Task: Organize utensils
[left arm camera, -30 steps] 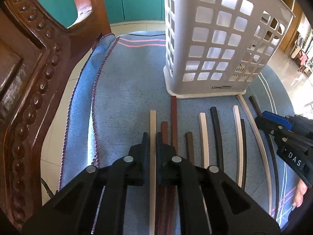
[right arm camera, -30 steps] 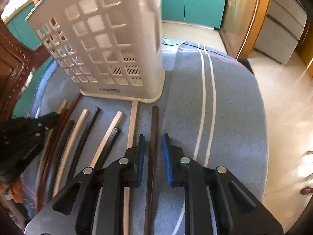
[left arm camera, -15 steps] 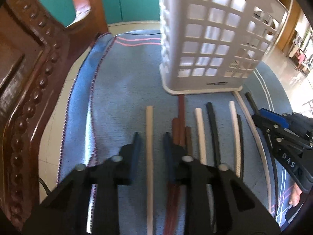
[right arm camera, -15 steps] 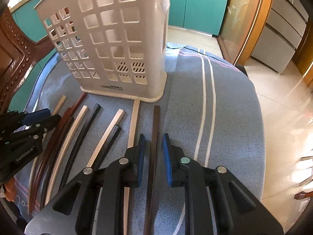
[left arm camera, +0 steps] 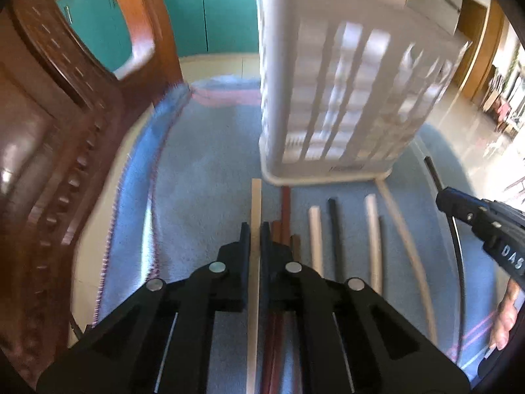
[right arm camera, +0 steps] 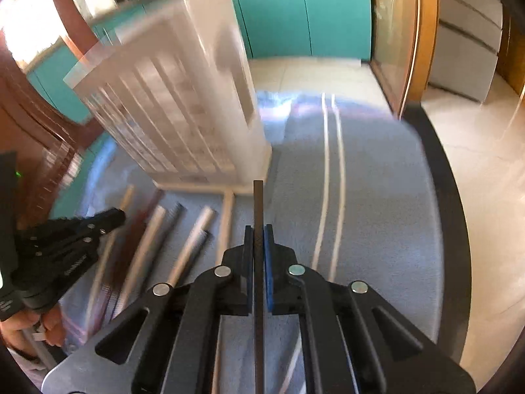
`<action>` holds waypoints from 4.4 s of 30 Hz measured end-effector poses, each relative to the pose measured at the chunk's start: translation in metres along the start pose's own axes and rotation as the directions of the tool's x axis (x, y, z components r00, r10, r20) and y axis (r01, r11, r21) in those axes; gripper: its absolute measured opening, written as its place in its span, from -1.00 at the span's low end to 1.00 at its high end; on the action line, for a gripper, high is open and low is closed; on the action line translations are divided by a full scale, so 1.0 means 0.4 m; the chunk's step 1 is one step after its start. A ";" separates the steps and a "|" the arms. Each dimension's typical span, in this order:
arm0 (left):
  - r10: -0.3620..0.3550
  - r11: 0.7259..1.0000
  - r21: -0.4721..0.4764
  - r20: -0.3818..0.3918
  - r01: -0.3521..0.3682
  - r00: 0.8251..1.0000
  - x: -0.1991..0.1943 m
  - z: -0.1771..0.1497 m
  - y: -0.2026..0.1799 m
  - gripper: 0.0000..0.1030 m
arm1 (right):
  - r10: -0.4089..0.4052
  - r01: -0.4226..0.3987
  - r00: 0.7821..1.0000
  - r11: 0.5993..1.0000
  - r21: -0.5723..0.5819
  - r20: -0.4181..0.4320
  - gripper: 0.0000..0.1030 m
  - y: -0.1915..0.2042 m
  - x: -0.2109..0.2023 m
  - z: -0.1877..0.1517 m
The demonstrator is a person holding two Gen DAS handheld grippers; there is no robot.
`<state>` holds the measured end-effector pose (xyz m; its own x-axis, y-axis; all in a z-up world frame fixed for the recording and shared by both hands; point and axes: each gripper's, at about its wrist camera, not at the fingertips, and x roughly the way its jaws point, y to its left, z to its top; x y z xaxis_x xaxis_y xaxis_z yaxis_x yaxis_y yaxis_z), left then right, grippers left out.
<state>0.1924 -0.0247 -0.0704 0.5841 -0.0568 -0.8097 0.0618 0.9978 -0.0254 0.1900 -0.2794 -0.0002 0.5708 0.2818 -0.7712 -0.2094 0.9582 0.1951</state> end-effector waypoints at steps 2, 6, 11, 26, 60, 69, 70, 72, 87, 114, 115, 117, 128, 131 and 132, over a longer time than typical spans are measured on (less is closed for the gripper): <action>-0.014 1.000 0.000 0.062 0.014 0.998 -0.068 0.003 -0.004 -0.86 | 0.035 -0.035 0.997 0.999 0.002 0.068 -0.87 0.003 -0.070 0.015; -0.038 0.999 0.016 0.194 0.036 0.980 -0.219 -0.009 -0.014 -0.86 | 0.128 -0.133 0.976 0.991 0.016 0.178 -0.87 -0.003 -0.197 0.036; -0.102 0.995 0.016 0.356 0.103 0.929 -0.420 0.005 0.010 -0.86 | 0.196 -0.211 0.939 0.977 0.026 0.283 -0.87 -0.010 -0.319 0.068; -0.062 0.937 -0.176 0.769 0.303 0.636 -0.599 0.160 0.111 -0.87 | 0.123 -0.191 0.722 0.981 0.026 0.681 -0.87 0.041 -0.460 0.293; 0.052 0.990 -0.137 0.168 -0.029 0.984 -0.110 -0.011 0.022 -0.71 | -0.121 0.065 0.897 0.987 0.146 0.425 -0.15 -0.132 -0.216 0.041; 0.028 0.989 -0.145 -0.043 -0.034 0.999 -0.025 -0.116 0.016 -0.68 | -0.074 0.065 0.980 0.997 0.052 0.187 -0.15 -0.051 -0.058 0.023; 0.009 0.988 -0.155 -0.042 -0.015 0.999 -0.027 -0.120 0.023 -0.67 | -0.071 0.063 0.983 0.997 0.053 0.167 -0.15 -0.047 -0.047 0.020; -0.055 0.983 -0.176 -0.045 0.047 0.997 -0.028 -0.130 0.038 -0.67 | -0.071 0.065 0.991 0.996 0.059 0.116 -0.15 -0.043 -0.018 0.013; -0.259 0.957 -0.149 -0.058 0.249 0.964 -0.035 -0.192 -0.026 -0.38 | -0.094 0.095 0.996 0.995 0.021 -0.007 -0.15 -0.018 0.048 -0.033; -0.117 0.989 -0.093 -0.051 0.111 0.992 -0.022 -0.157 -0.044 -0.66 | -0.096 0.086 0.993 0.987 -0.133 -0.070 -0.14 0.061 0.095 -0.075; -0.114 0.989 -0.096 -0.049 0.109 0.992 -0.022 -0.157 -0.043 -0.67 | -0.097 0.086 0.993 0.987 -0.138 -0.073 -0.14 0.065 0.099 -0.076; -0.113 0.988 -0.113 -0.044 0.108 0.993 -0.030 -0.153 -0.025 -0.78 | -0.098 0.085 0.992 0.985 -0.150 -0.079 -0.14 0.073 0.102 -0.083; -0.097 0.982 -0.171 -0.065 0.085 0.993 -0.023 -0.144 0.032 -0.92 | -0.117 0.093 0.989 0.965 -0.243 -0.088 -0.43 0.130 0.114 -0.120; -0.098 0.981 -0.172 -0.059 0.087 0.993 -0.028 -0.141 0.027 -0.92 | -0.121 0.094 0.989 0.958 -0.269 -0.083 -0.80 0.140 0.113 -0.122; -0.099 0.981 -0.173 -0.058 0.087 0.993 -0.029 -0.142 0.023 -0.92 | -0.123 0.095 0.989 0.957 -0.273 -0.084 -0.84 0.141 0.114 -0.121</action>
<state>0.1401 -0.0128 -0.0945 0.5270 -0.1528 -0.8360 -0.0282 0.9800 -0.1969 0.1657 -0.2151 -0.0537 0.5234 0.1571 -0.8375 -0.3626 0.9305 -0.0521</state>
